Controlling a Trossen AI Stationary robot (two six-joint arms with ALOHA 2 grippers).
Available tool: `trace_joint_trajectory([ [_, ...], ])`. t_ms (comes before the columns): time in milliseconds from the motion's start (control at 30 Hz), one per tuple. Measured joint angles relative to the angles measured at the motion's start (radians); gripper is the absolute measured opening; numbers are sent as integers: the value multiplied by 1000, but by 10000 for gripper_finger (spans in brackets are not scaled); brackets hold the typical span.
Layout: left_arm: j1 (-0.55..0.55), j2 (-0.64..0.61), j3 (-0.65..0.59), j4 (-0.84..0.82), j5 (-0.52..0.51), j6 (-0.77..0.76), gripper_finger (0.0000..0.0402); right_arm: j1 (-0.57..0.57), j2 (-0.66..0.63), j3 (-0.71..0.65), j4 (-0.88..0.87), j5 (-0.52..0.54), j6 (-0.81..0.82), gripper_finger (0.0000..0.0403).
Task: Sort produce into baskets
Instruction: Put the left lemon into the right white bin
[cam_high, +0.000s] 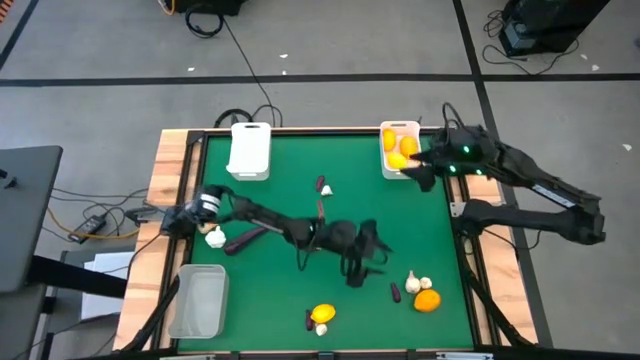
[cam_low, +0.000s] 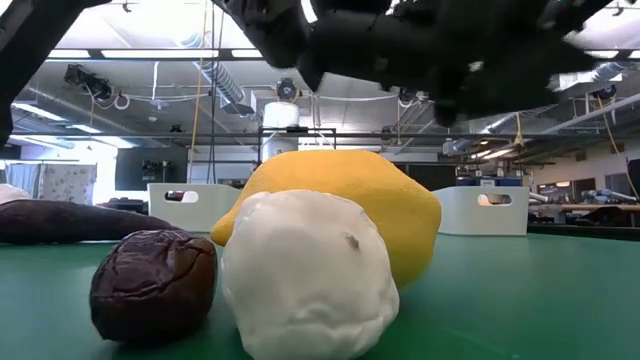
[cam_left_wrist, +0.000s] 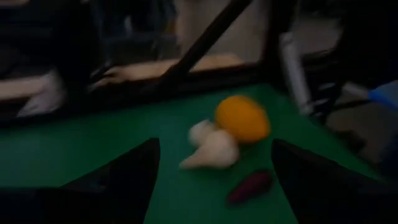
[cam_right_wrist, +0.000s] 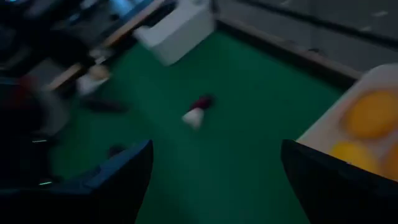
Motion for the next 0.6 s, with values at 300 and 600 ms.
trace_joint_trajectory([
  [300, -72, 208, 251, 66, -123, 7, 314, 205, -76, 0, -155, 137, 82, 362],
  [600, -98, 229, 513, -708, -326, 16, 303, 330, -50, -60, -232, 135, 79, 362],
])
